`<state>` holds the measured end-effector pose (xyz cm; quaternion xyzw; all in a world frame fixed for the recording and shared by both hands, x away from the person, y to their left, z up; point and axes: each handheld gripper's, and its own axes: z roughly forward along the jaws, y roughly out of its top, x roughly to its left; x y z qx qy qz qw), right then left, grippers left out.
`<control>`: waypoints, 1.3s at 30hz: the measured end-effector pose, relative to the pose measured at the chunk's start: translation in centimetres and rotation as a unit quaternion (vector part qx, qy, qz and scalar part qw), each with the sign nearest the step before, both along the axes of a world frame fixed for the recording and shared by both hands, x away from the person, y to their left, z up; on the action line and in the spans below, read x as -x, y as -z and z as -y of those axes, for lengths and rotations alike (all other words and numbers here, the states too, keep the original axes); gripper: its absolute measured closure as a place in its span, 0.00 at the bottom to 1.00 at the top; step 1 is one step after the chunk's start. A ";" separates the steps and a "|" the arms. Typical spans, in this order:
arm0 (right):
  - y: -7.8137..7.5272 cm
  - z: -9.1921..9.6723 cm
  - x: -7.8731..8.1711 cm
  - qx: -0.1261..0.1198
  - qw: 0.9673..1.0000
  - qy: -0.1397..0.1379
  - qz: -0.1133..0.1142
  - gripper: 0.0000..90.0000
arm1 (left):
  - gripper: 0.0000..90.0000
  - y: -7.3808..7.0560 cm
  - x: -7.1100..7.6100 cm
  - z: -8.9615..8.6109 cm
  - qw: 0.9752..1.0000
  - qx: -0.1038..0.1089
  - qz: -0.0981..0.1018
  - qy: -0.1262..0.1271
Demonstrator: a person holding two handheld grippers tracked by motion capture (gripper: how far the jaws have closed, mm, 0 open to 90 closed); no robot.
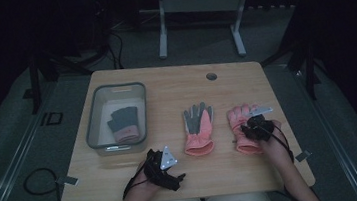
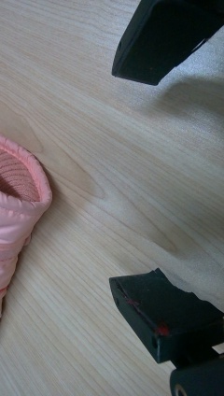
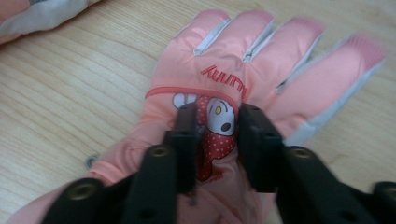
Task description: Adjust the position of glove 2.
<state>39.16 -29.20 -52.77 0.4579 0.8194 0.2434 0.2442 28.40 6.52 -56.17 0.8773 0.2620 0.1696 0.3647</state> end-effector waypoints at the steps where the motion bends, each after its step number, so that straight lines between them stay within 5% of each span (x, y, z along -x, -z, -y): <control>1: 0.0 0.1 -0.1 -0.006 1.000 0.003 -0.004 0.82 | 0.03 0.0 0.0 0.0 1.000 0.000 0.000 0.000; 11: -0.3 -0.2 0.4 -0.026 0.999 0.039 0.018 0.95 | 0.02 0.0 0.1 0.0 1.000 0.001 -0.001 0.001; 20: -5.5 -0.8 1.6 -0.063 0.994 0.054 0.069 0.96 | 0.02 0.0 -0.1 -0.1 1.000 0.002 -0.002 0.001; 29: -10.6 -4.2 2.3 -0.105 0.988 0.031 0.112 0.96 | 0.03 0.0 -0.1 -0.1 1.000 0.001 -0.002 0.000; 32: -11.0 -4.7 2.4 -0.108 0.987 0.026 0.117 0.96 | 0.03 0.0 -0.1 -0.1 1.000 0.001 -0.003 0.002; 39: -12.2 -9.2 2.4 -0.128 0.984 0.006 0.121 0.96 | 0.02 0.0 0.0 0.0 1.000 0.001 -0.002 0.002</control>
